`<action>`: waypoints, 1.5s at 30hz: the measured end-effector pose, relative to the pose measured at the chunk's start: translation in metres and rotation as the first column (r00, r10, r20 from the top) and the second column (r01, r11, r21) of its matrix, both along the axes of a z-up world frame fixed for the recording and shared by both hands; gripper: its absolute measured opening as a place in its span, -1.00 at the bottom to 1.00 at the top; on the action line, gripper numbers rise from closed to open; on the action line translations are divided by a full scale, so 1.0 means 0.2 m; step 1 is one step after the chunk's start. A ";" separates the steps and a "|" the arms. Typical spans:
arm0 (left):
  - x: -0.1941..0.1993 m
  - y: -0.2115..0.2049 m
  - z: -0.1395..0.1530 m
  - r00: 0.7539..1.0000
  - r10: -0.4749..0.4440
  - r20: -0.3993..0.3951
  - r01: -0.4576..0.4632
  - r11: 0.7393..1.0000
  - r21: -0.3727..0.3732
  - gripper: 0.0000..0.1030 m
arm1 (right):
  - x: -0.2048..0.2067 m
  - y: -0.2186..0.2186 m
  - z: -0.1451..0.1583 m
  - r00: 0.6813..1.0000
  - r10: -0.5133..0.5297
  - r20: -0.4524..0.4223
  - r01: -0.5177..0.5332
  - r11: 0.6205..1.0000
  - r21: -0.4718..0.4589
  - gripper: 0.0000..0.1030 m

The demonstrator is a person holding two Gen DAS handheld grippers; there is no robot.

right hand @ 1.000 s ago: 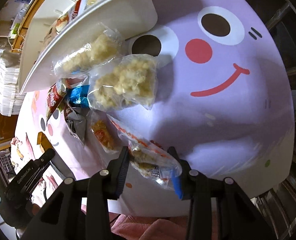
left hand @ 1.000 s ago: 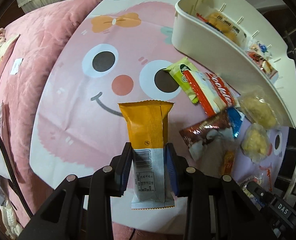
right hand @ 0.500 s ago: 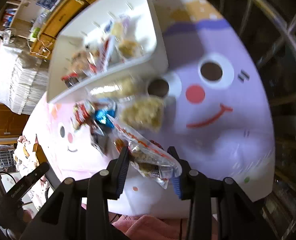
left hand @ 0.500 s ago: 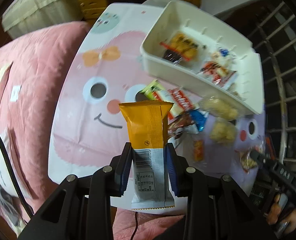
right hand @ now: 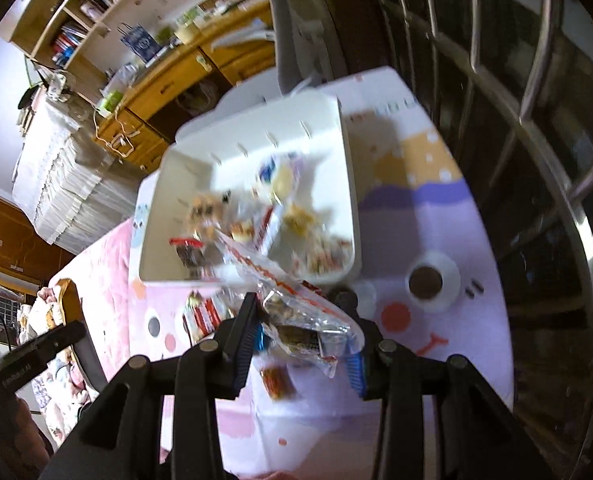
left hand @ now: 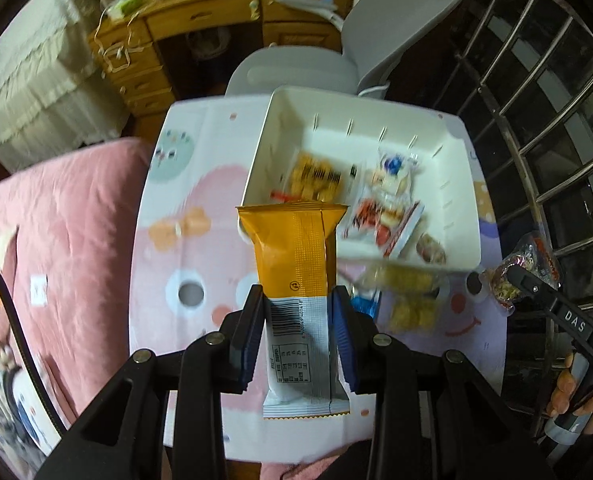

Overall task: Organize snacks
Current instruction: 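Carry both snacks over the white tray and open both grippers, then move both tools back over the remaining snacks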

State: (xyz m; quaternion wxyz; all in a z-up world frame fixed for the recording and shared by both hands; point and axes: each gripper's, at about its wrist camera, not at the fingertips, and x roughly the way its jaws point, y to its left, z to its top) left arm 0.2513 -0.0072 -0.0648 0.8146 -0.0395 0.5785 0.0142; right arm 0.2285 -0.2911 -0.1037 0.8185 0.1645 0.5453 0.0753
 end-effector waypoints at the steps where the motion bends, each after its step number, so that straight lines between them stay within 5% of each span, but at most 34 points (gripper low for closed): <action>1: 0.03 0.00 0.01 1.000 -0.001 0.007 0.001 1.000 -0.001 -0.38 | 0.01 0.02 0.00 1.000 -0.001 0.009 0.001 1.000 -0.002 -0.25; 18: 0.41 0.02 -0.05 0.979 -0.110 0.170 0.139 0.975 -0.172 -0.36 | 0.21 0.11 0.00 0.993 -0.088 0.076 0.085 0.996 0.037 -0.24; 20: 0.43 0.01 -0.06 0.971 -0.124 0.203 0.165 0.966 -0.201 -0.27 | 0.22 0.11 -0.01 0.992 -0.105 0.073 0.102 0.993 0.051 -0.23; 22: 0.45 0.00 -0.06 0.965 -0.127 0.228 0.180 0.957 -0.228 0.07 | 0.24 0.11 -0.02 0.990 -0.120 0.072 0.115 0.991 0.073 -0.21; 25: 0.45 -0.01 -0.07 0.961 -0.135 0.239 0.194 0.950 -0.245 0.17 | 0.26 0.12 -0.04 0.992 -0.113 0.048 0.108 0.990 0.093 -0.09; 45: 0.09 0.02 -0.05 0.985 -0.059 0.163 0.087 0.981 -0.173 0.54 | 0.06 0.08 -0.05 0.997 -0.065 0.029 0.062 0.992 0.112 0.28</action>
